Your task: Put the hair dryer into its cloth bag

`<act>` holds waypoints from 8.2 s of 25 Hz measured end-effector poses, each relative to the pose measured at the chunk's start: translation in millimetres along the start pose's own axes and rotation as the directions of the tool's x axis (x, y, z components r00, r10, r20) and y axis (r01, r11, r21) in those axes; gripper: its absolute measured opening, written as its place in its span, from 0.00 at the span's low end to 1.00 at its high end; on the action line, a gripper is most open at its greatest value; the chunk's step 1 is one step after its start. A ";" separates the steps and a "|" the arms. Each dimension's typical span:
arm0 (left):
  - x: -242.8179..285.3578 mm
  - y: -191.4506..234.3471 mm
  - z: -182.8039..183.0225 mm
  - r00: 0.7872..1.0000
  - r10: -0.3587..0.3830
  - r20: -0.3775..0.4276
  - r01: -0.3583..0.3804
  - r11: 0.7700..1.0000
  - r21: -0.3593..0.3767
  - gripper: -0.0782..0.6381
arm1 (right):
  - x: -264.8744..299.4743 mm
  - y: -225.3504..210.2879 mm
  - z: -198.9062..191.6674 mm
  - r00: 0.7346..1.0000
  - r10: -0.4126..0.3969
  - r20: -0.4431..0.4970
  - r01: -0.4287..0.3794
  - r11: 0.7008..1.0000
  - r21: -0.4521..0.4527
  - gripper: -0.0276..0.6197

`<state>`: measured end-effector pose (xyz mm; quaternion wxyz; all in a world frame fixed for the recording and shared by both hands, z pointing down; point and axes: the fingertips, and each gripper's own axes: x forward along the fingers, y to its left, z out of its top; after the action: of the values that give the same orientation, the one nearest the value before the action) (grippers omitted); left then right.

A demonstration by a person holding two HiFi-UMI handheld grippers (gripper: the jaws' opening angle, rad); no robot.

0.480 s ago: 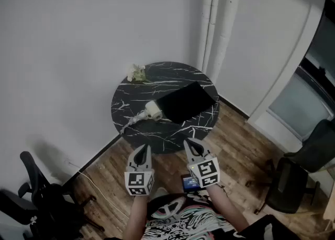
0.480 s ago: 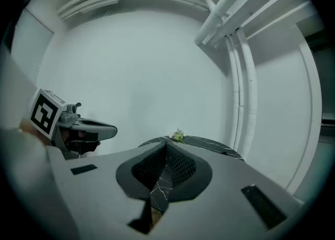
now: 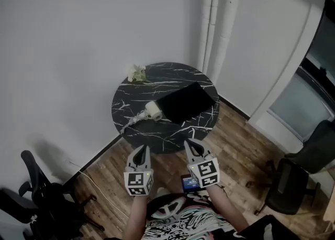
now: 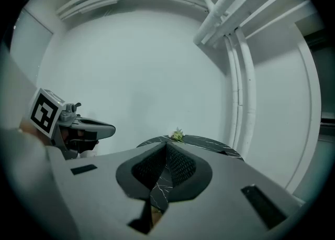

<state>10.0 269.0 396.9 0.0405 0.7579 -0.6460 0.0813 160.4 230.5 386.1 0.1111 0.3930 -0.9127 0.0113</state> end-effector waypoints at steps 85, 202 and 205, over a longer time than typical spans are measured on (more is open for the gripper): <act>268.3 183.4 -119.7 0.940 -0.162 -0.300 0.178 0.984 0.025 0.22 | 286.6 -83.8 -117.3 0.895 -0.003 -0.446 0.042 0.996 0.077 0.08; 333.2 68.8 -205.3 0.679 -0.465 -0.568 0.635 0.760 0.138 0.60 | 316.4 -98.7 -138.2 0.826 0.032 -0.563 -0.028 0.999 0.016 0.09; 314.7 81.9 -212.0 0.664 -0.441 -0.604 0.649 0.741 0.171 0.60 | 317.3 -97.7 -137.8 0.825 0.031 -0.564 -0.030 0.999 0.011 0.09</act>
<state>-37.9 -15.0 657.1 0.0940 0.8590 -0.3183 0.3898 46.0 -49.1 581.1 0.3753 0.3574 -0.8454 0.1294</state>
